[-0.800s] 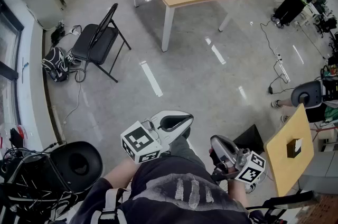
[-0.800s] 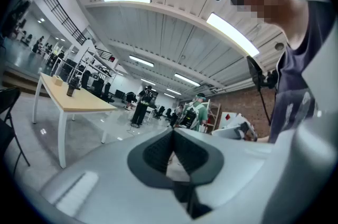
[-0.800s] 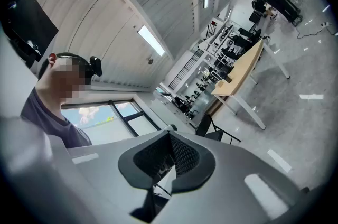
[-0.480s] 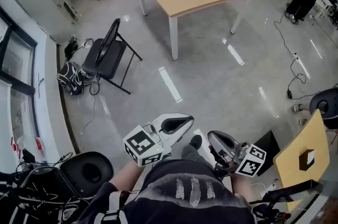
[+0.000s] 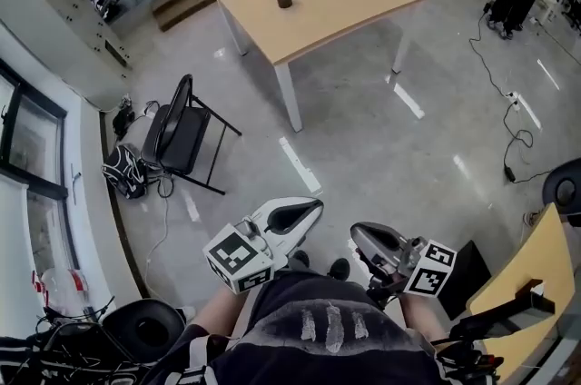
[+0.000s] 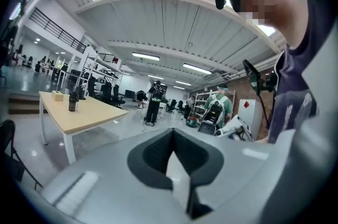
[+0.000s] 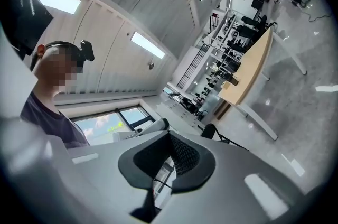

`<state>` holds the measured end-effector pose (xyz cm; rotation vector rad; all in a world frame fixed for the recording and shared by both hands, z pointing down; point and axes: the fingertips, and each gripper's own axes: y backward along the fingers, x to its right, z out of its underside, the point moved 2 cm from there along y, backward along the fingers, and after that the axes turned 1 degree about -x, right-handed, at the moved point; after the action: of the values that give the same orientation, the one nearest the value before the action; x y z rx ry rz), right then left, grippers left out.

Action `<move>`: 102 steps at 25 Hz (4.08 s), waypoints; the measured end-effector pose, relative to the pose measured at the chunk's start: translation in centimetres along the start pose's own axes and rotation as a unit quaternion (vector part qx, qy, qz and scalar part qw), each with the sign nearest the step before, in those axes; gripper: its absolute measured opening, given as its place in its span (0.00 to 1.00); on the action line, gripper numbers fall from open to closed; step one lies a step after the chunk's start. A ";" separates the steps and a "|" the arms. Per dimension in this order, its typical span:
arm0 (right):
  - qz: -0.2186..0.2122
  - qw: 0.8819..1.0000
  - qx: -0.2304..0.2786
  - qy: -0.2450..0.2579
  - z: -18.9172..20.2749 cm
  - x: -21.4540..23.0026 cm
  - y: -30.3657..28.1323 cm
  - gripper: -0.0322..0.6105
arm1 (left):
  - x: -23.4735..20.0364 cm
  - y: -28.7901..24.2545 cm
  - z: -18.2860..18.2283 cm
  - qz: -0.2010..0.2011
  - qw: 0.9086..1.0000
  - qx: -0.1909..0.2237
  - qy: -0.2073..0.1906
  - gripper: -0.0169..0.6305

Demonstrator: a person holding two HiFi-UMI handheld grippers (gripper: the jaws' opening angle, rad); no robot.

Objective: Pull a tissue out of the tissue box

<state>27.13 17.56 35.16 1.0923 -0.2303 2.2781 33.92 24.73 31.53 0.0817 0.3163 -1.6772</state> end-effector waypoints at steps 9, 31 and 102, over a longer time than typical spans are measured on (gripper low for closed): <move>0.060 0.998 0.017 0.029 -4.6 4.8 -4.9 0.05 | -8.7 -2.7 -1.4 0.038 0.998 0.034 0.021 0.03; 0.153 0.988 0.026 0.017 -8.0 9.2 -17.2 0.05 | -23.2 -1.9 -3.9 0.089 0.992 0.061 0.061 0.03; 0.628 0.564 0.530 0.078 -20.2 14.1 34.4 0.05 | 21.6 -50.3 -1.3 0.746 0.626 -0.208 -0.093 0.03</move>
<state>-12.89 3.85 36.05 1.4464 0.9201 4.0331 -18.54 9.20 33.20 -0.1577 0.3080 0.1047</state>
